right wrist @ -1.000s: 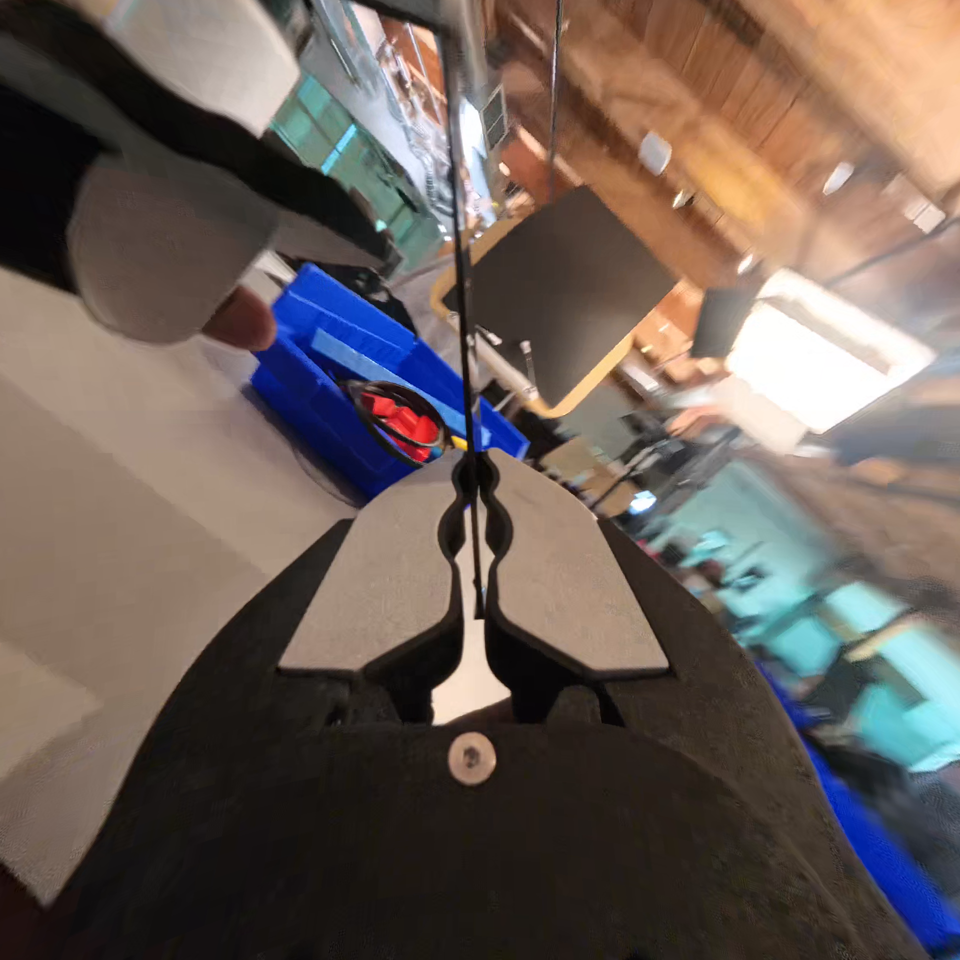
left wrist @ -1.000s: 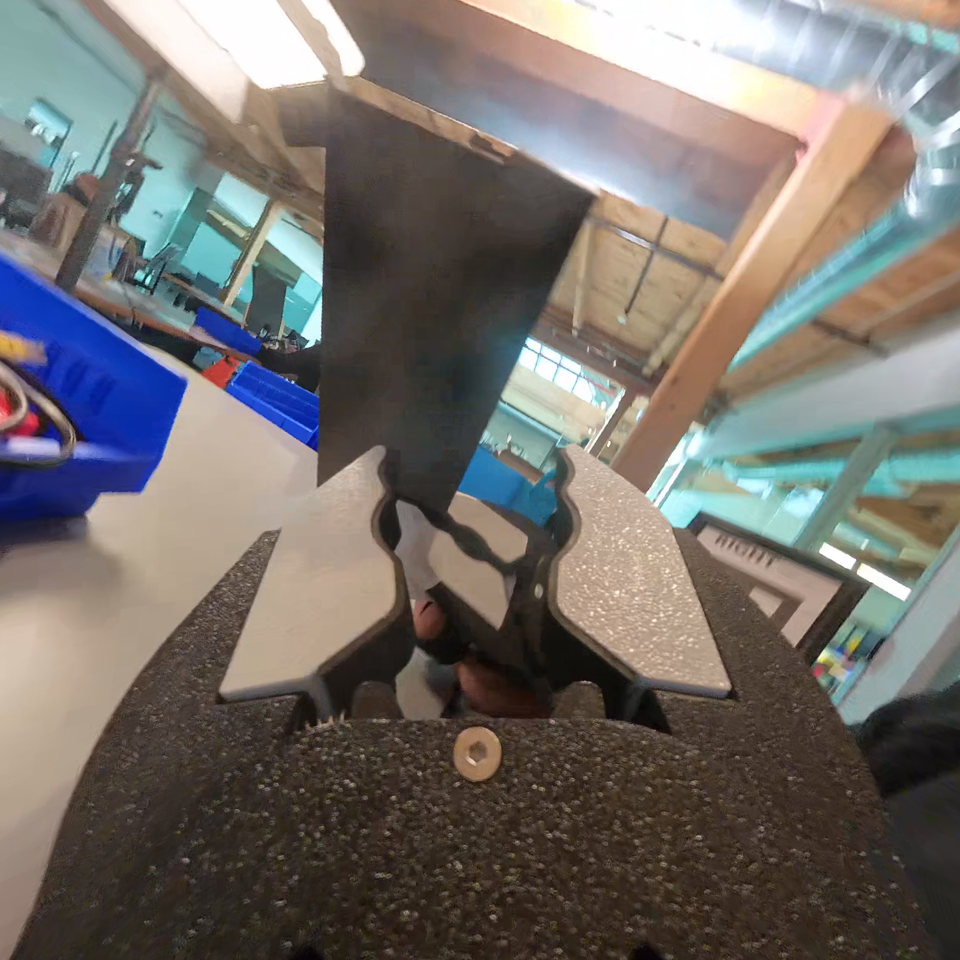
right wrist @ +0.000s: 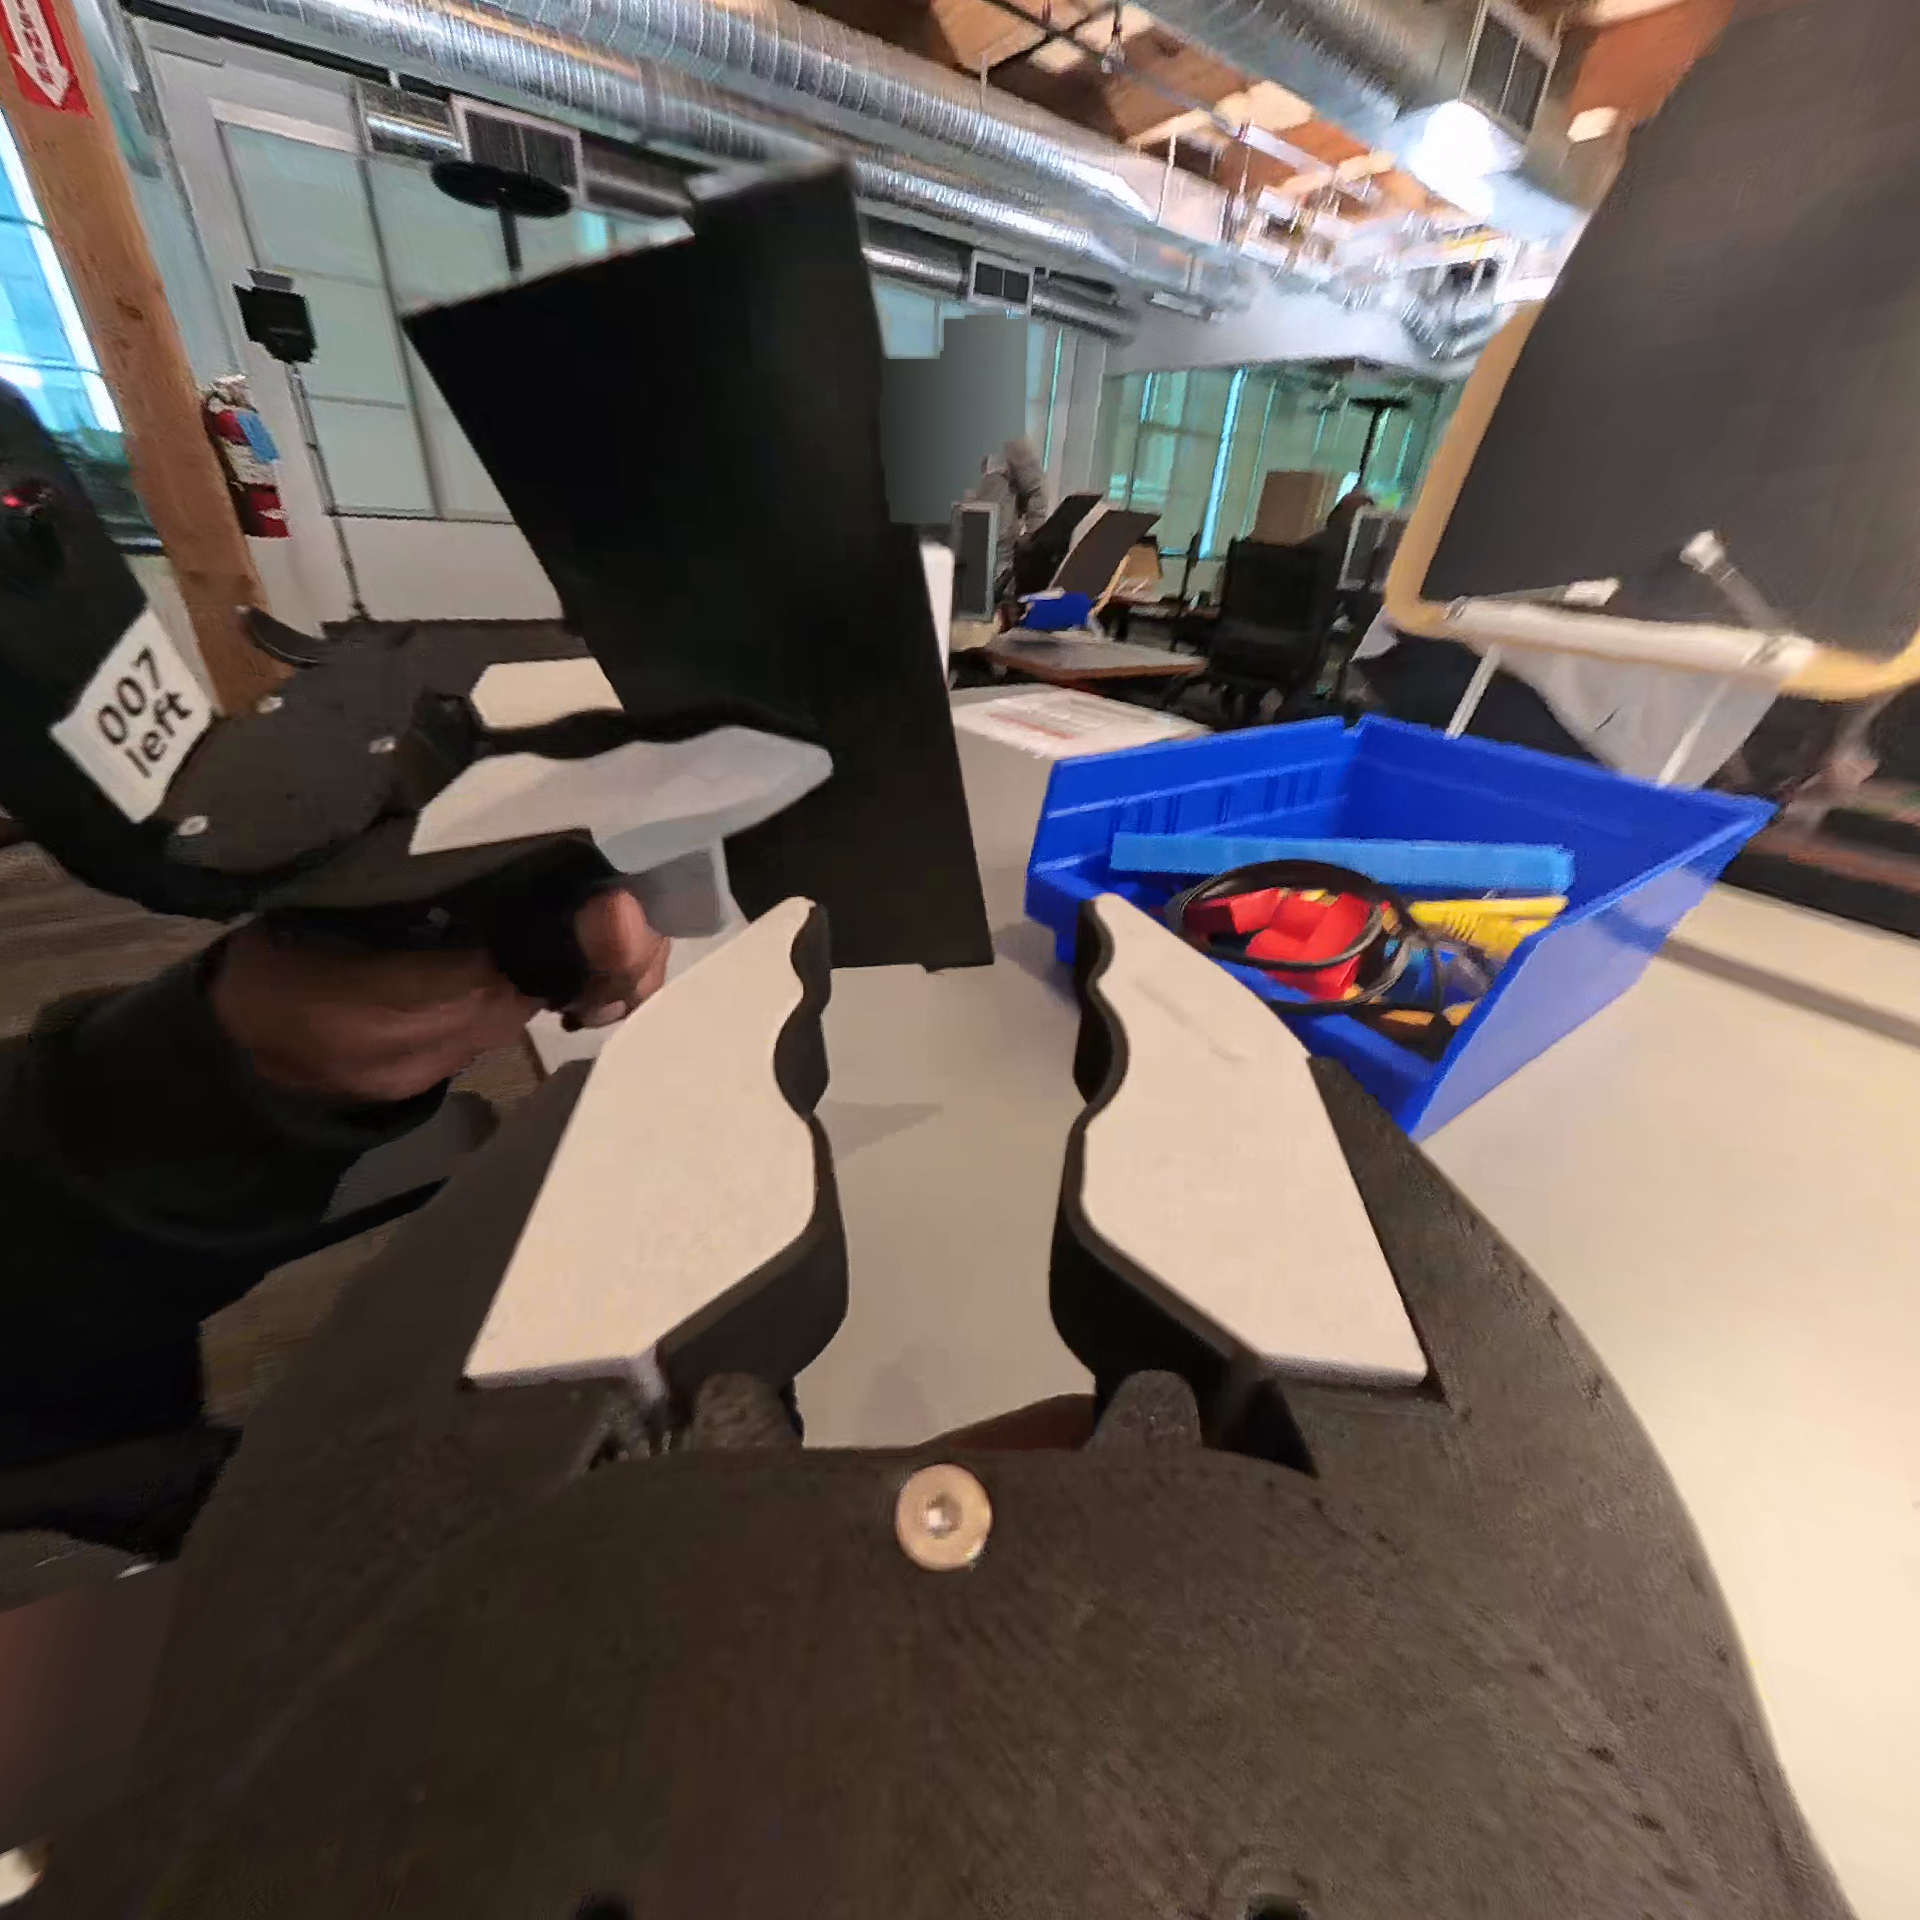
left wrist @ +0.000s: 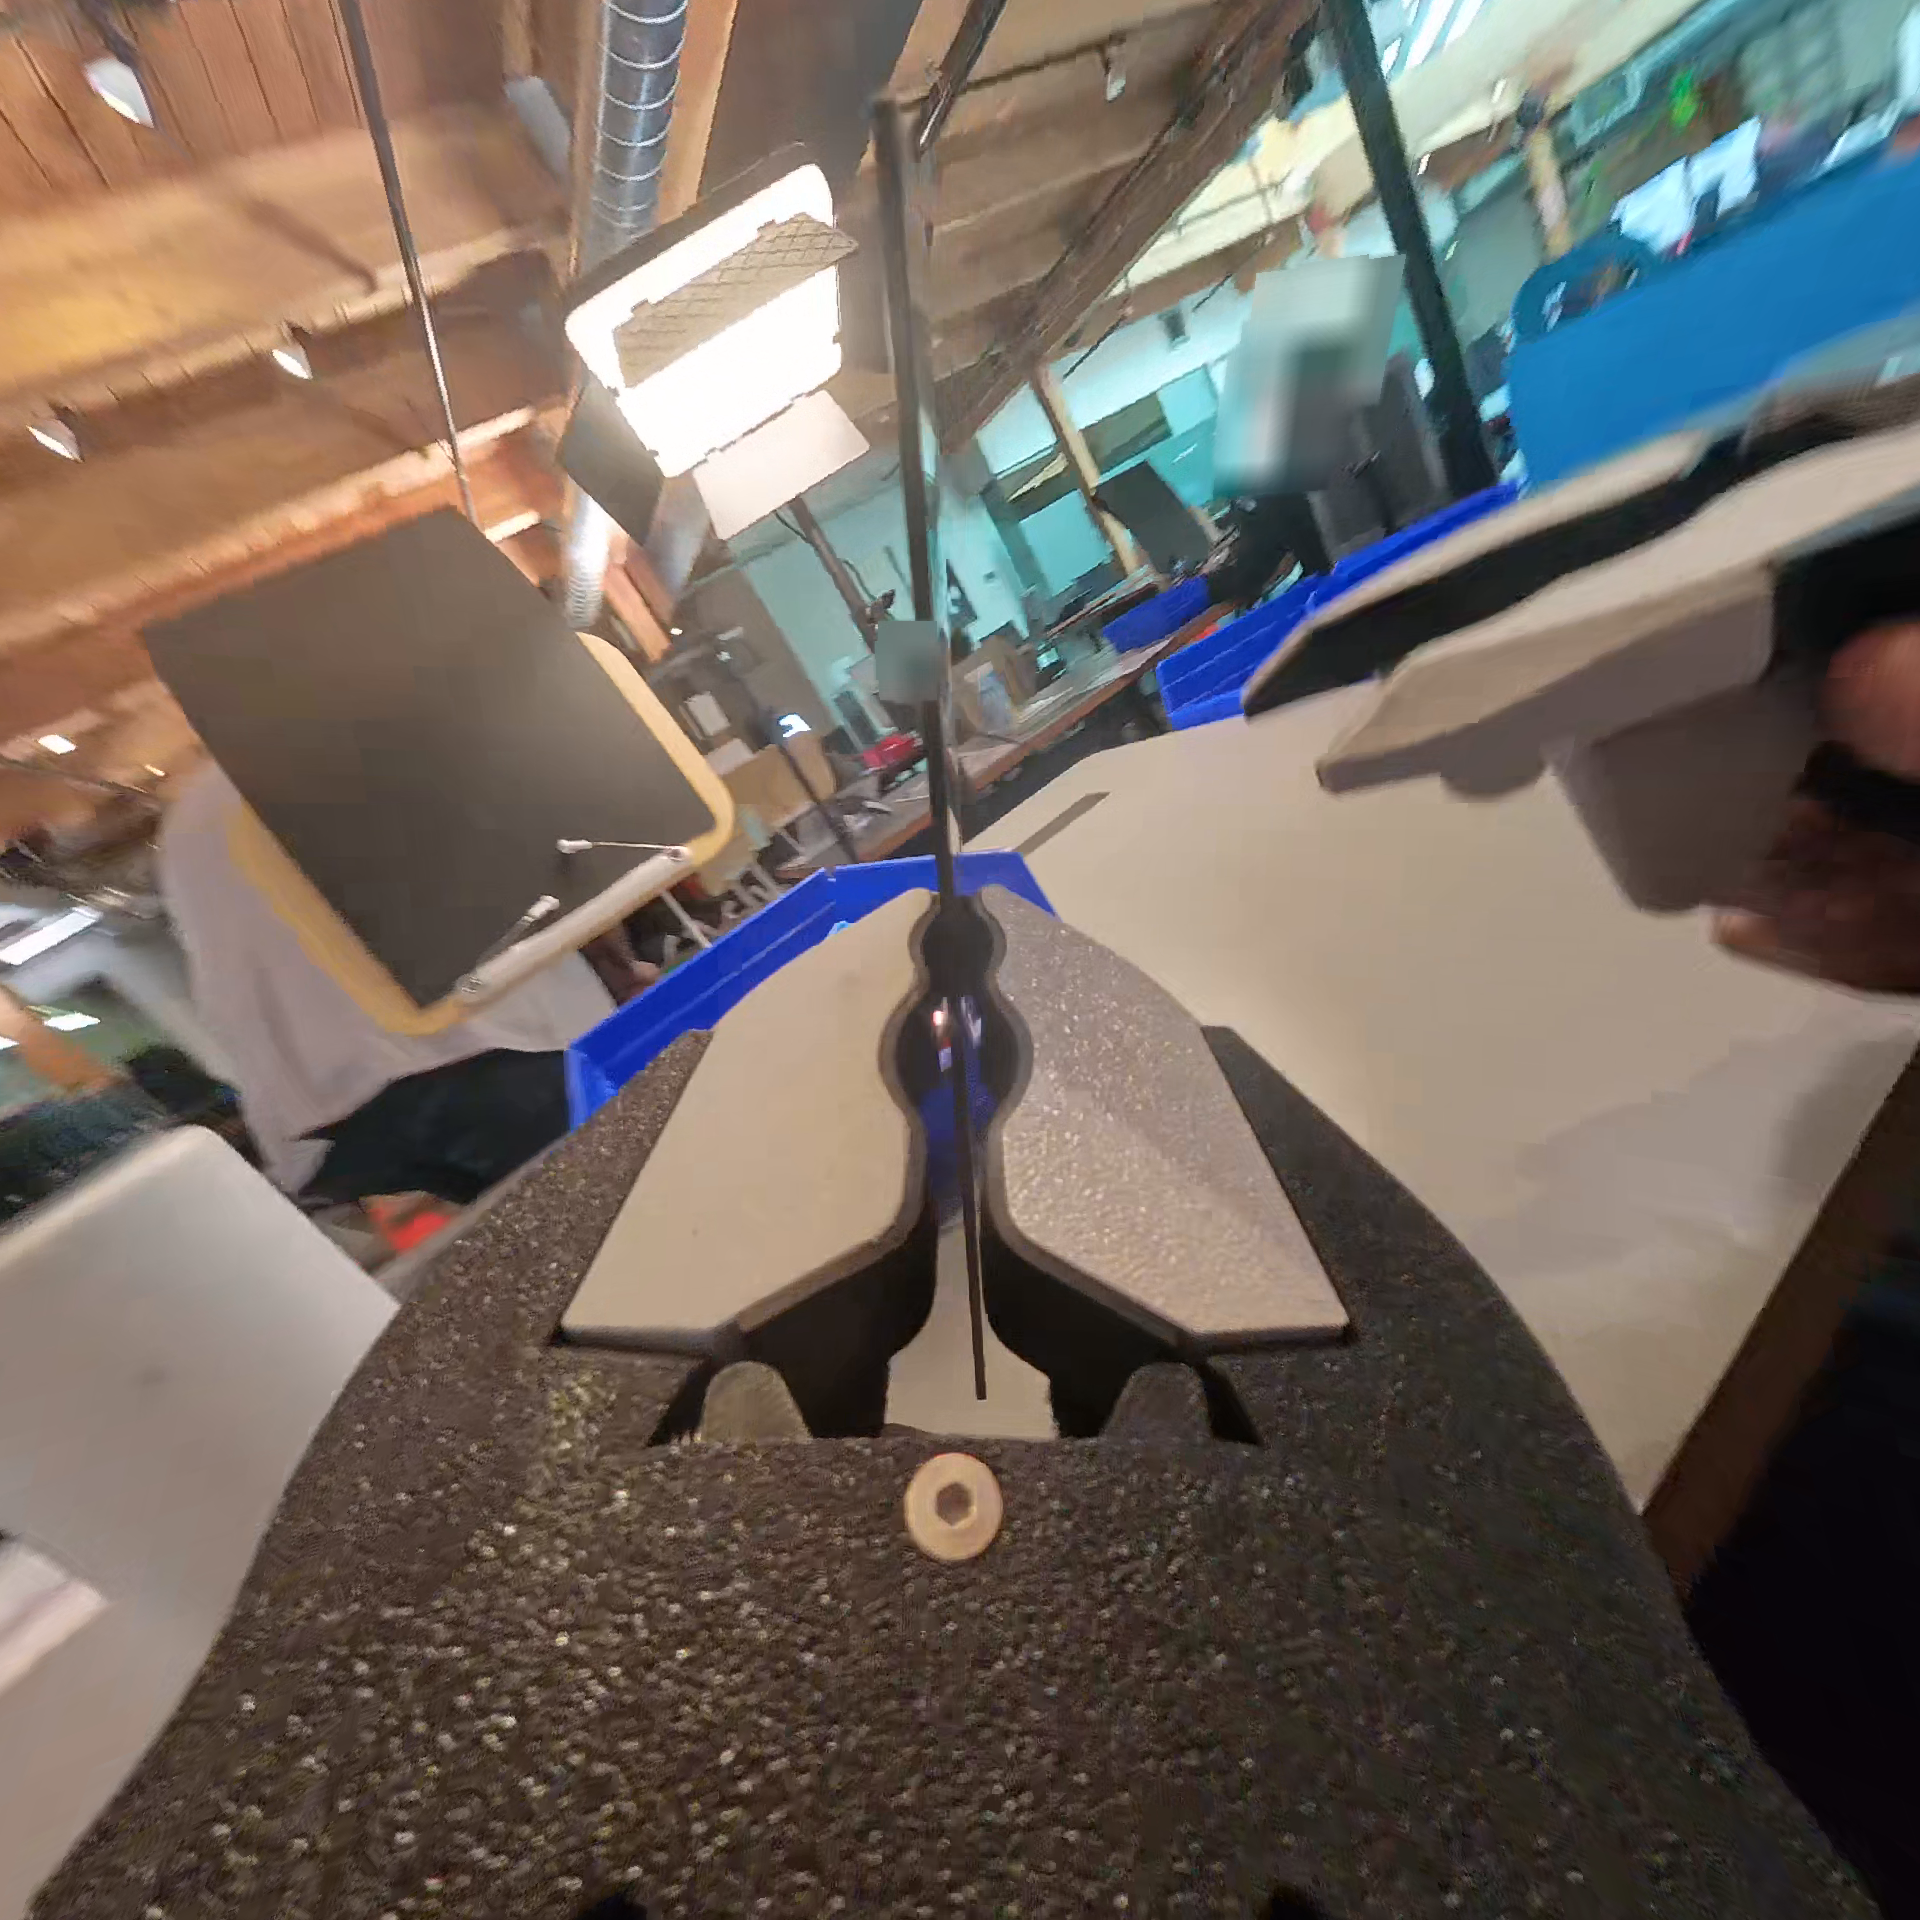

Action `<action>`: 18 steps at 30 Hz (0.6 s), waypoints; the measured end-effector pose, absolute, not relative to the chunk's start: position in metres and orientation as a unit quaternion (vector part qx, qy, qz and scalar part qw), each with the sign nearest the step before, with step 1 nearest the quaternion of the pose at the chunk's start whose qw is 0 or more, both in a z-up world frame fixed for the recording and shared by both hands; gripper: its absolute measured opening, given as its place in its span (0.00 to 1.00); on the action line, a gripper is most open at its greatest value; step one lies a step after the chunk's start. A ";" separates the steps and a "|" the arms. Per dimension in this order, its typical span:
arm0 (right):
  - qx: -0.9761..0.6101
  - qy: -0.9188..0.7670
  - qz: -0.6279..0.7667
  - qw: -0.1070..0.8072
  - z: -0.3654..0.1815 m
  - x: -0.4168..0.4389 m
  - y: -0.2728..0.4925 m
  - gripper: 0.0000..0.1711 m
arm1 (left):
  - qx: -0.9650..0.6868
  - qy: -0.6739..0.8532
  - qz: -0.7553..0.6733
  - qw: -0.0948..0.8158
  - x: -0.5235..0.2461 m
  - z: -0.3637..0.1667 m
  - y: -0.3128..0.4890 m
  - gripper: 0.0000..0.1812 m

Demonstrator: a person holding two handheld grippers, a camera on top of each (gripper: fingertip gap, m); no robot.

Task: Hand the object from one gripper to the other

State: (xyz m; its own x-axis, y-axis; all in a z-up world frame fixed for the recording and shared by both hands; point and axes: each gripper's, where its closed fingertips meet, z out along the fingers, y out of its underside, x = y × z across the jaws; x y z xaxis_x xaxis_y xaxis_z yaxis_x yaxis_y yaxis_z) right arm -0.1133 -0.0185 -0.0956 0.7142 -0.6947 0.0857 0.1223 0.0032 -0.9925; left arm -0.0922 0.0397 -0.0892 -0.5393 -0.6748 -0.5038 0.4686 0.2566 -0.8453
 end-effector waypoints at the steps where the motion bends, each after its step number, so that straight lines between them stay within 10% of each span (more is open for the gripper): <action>1: -0.632 0.210 -0.337 0.666 -0.090 -0.116 -0.019 0.27 | -0.066 0.641 -0.584 0.494 -0.093 -0.092 0.038 0.01; 13: -0.660 0.008 -0.605 0.445 -0.090 -0.133 -0.018 0.34 | 0.091 0.679 -0.343 0.643 -0.083 -0.127 0.030 0.01; 18: -0.703 -0.020 -0.638 0.314 -0.123 -0.114 -0.021 0.05 | 0.122 0.676 -0.345 0.639 -0.088 -0.132 0.024 0.05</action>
State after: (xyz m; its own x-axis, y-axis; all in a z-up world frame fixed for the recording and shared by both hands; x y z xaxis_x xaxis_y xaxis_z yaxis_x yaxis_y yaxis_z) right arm -0.1138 -0.0211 -0.1230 0.1848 -0.3732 0.9092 0.4290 -0.8017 -0.4163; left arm -0.0884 0.0237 -0.1317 -0.1527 -0.2753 -0.9492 0.6063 0.7324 -0.3100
